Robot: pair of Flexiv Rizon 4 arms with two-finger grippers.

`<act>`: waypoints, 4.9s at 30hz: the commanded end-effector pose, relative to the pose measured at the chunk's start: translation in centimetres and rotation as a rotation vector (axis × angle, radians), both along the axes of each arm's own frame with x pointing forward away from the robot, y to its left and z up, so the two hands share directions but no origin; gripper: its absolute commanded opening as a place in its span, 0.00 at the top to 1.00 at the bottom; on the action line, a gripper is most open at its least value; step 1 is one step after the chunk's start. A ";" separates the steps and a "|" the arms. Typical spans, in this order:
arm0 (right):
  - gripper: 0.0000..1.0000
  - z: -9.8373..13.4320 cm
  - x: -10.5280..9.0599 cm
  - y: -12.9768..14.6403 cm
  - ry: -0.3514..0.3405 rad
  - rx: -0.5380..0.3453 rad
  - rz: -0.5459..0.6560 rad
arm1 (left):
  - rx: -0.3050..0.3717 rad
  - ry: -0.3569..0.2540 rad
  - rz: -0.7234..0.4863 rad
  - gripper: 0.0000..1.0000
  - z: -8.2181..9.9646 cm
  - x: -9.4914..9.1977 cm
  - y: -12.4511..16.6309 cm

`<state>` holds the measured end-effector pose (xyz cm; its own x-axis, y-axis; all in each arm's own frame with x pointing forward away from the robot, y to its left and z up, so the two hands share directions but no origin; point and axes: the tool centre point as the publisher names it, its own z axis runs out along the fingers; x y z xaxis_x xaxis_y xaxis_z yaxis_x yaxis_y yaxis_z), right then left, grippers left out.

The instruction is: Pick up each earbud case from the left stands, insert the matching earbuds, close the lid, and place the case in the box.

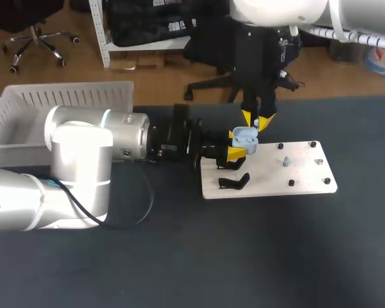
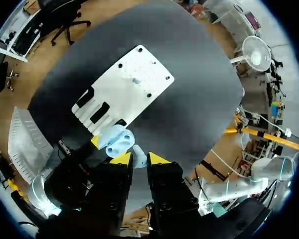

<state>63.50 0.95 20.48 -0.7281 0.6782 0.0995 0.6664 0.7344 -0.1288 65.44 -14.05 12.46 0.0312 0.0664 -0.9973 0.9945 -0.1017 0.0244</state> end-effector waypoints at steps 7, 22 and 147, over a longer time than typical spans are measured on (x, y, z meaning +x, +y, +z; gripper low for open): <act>1.00 0.0 -0.2 0.5 0.005 -0.033 -0.017 | -0.005 -0.004 0.005 1.00 -0.1 -0.1 0.0; 1.00 -0.6 0.2 0.8 0.043 -0.044 -0.111 | -0.005 -0.004 0.005 1.00 -0.1 -0.1 0.0; 0.79 -4.2 0.9 1.1 0.118 -0.039 -0.186 | -0.005 -0.004 0.005 1.00 -0.1 -0.1 0.0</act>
<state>64.22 2.14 16.28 -0.5773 0.8040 0.1427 0.7691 0.5941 -0.2357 65.40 -14.04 12.41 0.0310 0.0667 -0.9973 0.9945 -0.1021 0.0241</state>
